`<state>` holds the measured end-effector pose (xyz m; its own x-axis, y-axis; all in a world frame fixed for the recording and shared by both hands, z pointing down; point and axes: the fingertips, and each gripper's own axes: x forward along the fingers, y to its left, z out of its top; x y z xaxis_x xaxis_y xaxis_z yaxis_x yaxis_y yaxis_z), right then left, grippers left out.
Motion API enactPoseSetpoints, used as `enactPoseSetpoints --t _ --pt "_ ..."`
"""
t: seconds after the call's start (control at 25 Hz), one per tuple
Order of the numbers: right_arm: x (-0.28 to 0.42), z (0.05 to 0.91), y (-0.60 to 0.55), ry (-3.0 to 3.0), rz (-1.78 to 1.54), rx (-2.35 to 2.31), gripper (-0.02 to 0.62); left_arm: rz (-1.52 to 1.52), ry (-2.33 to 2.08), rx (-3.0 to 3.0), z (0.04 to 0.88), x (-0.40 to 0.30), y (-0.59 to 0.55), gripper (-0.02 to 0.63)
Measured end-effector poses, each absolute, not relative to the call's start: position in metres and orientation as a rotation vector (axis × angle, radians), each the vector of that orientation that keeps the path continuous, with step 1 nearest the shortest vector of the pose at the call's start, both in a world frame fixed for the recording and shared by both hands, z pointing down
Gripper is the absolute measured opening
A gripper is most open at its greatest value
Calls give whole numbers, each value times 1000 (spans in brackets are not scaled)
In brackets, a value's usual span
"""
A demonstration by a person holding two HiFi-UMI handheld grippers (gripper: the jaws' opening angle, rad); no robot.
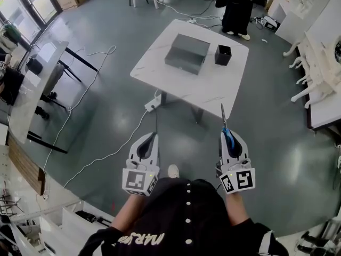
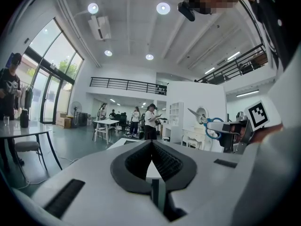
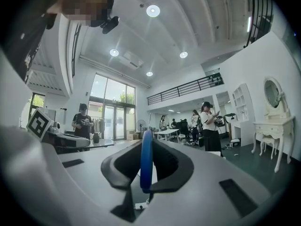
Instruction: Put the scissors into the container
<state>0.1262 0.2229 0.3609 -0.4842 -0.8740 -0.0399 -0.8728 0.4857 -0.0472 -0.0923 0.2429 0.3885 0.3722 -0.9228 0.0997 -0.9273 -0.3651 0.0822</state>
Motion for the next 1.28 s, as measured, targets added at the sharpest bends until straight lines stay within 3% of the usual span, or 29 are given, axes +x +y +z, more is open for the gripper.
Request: enactPoseSetpoints --t 0.64,1.28 --pt "104 369 183 2661 -61 -1566 61 86 -1656 2499 400 -110 208 26" --pt "93 372 70 2658 -89 -1524 61 99 -1683 2486 401 -121 102 26"
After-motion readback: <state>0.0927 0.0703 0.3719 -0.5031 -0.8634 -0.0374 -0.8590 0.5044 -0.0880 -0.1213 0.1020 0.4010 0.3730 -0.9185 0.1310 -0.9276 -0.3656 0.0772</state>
